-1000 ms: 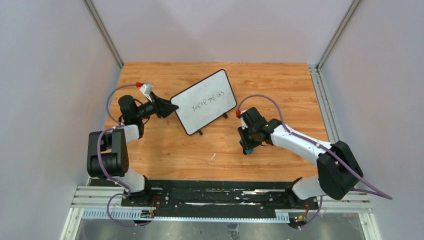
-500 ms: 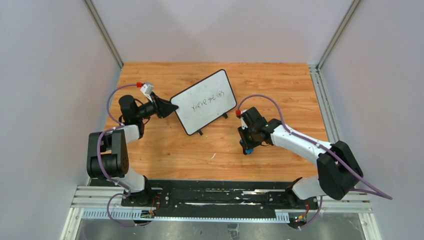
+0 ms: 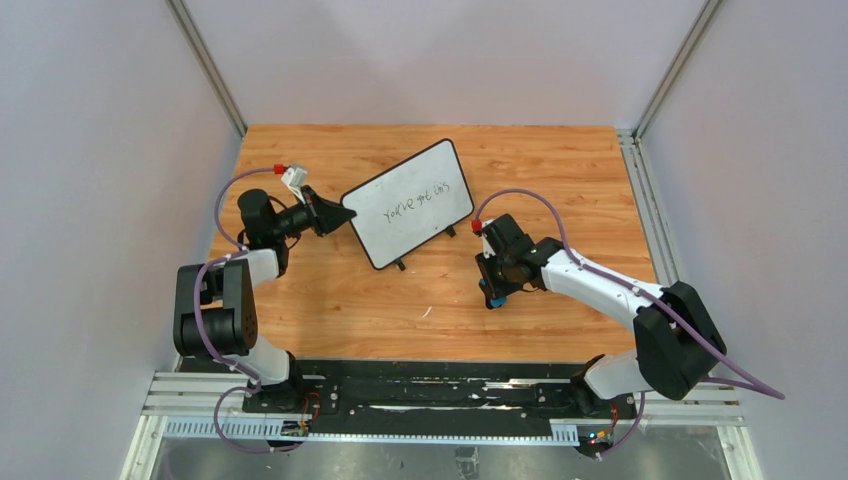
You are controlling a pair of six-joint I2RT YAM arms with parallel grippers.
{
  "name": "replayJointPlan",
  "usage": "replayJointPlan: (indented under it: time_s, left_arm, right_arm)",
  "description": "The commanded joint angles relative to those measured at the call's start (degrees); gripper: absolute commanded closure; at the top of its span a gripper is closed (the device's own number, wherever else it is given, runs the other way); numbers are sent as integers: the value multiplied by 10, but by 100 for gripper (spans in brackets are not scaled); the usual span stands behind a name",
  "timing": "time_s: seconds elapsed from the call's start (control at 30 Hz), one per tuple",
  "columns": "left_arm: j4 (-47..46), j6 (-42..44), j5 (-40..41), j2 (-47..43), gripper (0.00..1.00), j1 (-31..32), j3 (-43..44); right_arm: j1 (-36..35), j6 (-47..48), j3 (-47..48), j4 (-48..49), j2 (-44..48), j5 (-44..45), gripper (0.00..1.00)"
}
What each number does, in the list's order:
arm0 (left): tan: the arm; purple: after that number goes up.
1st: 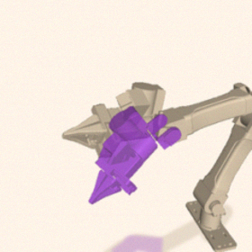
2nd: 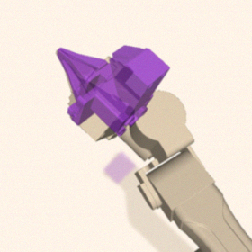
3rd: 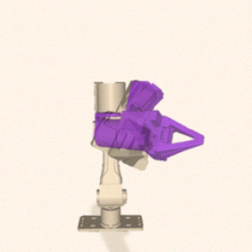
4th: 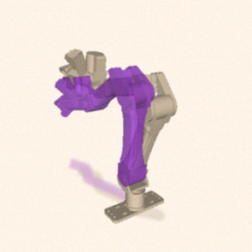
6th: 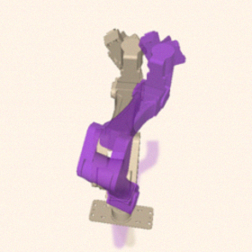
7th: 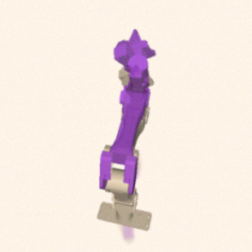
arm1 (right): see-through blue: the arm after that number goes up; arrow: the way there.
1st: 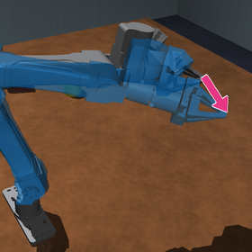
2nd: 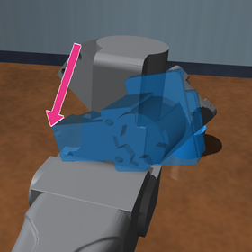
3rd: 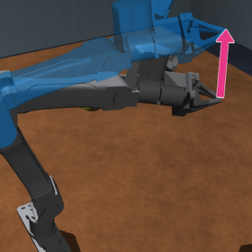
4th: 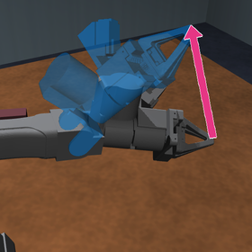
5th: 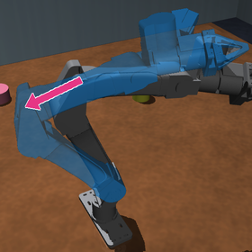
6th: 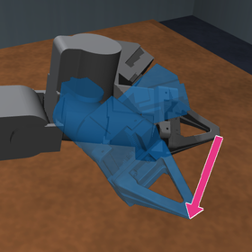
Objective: Erase the whiteboard
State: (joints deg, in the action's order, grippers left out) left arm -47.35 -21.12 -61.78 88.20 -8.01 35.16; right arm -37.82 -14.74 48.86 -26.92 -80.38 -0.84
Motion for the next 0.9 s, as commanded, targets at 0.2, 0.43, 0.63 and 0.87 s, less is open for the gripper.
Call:
replayJointPlan:
  time_s: [0.2, 0.43, 0.63, 0.87]
  left_arm:
    - [8, 27, -2, -7, 95, 4, 12]
    - [10, 31, -1, 0, 95, 5, 11]
    - [11, 32, -1, 6, 100, 4, 12]
    - [21, 40, 0, 10, 100, 5, 14]
  right_arm:
    - [-12, 3, 10, 2, 12, 19, 99]
    - [-12, 5, 30, 30, 6, 30, 99]
    - [-12, 10, 47, 89, -2, 56, 99]
    - [-11, 30, 68, 185, -40, 90, 99]
